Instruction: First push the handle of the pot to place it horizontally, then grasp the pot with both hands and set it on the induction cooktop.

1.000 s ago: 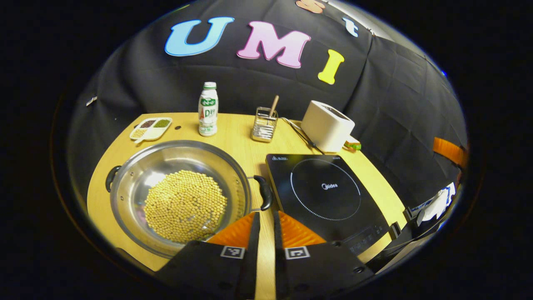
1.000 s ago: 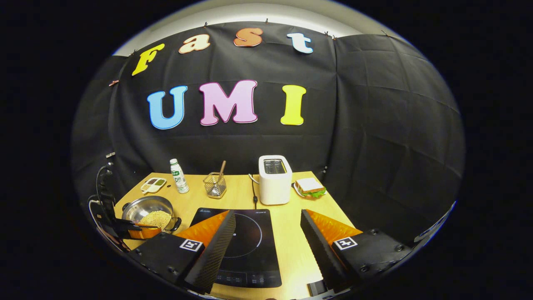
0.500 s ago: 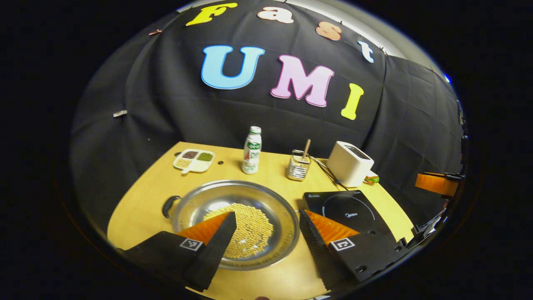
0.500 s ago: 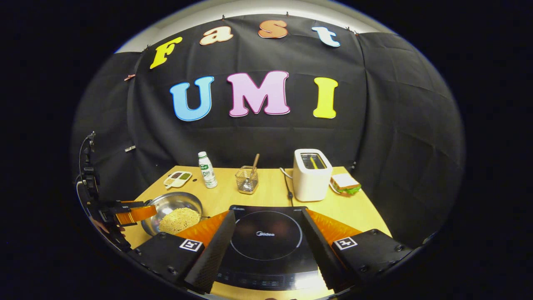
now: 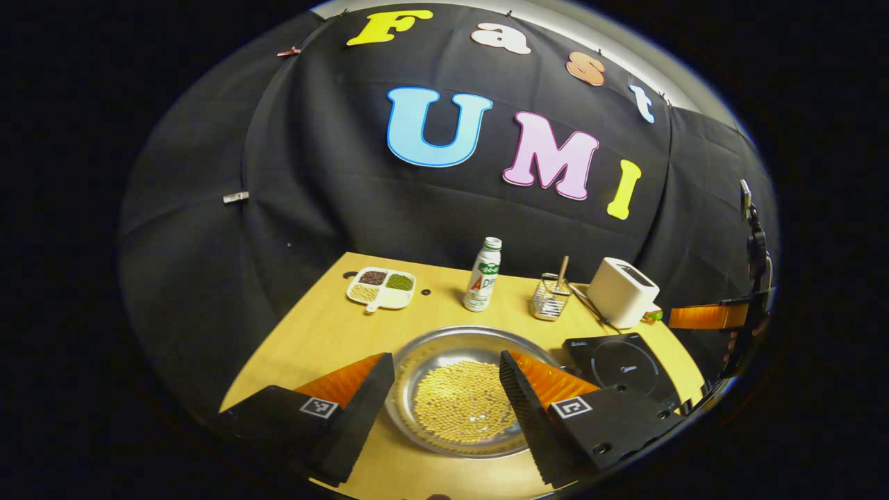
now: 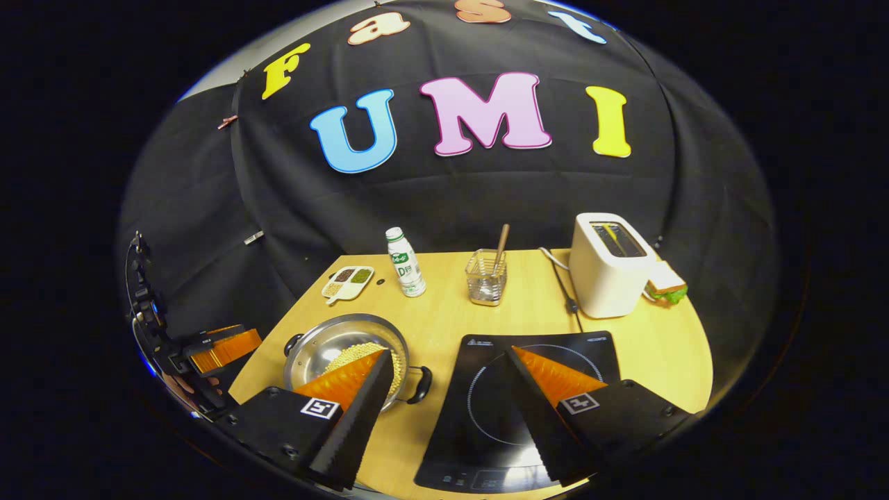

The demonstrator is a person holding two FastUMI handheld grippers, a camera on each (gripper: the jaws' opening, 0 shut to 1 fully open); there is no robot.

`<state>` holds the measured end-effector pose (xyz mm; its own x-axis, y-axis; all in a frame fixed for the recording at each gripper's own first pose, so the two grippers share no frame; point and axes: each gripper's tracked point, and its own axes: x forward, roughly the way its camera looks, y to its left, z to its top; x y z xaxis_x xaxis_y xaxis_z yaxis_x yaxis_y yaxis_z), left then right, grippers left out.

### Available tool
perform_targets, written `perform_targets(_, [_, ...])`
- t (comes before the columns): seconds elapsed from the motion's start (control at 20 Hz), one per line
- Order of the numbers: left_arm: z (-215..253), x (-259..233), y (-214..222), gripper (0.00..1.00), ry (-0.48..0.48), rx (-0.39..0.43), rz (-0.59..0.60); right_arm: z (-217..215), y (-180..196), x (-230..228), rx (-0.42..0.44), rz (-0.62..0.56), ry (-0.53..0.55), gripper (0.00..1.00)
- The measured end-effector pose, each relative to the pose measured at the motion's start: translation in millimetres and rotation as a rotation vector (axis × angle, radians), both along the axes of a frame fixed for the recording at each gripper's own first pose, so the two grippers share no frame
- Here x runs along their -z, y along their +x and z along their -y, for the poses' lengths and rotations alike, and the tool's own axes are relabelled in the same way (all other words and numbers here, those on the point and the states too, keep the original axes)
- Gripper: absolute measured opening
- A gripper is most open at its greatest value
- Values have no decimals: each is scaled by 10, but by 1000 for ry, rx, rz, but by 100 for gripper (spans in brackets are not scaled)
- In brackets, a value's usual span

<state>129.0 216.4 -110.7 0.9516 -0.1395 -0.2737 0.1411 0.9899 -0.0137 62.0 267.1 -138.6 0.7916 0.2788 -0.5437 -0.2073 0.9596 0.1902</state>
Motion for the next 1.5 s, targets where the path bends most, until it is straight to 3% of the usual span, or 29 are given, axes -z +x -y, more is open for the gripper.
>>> perform_targets(0.25, [-277,53,120,95,34,2,-7,-470,84,423,-76,-138,24,99])
perform_targets(0.55, [-459,321,402,95,-21,-10,-56,-692,202,1030,-55,-280,75,99])
perform_targets(0.95, [-561,688,896,95,-33,9,-110,-731,268,1659,-47,-378,56,99])
perform_targets(1.5, [-593,1256,1178,94,-83,67,-256,-961,339,1955,-36,-423,68,99])
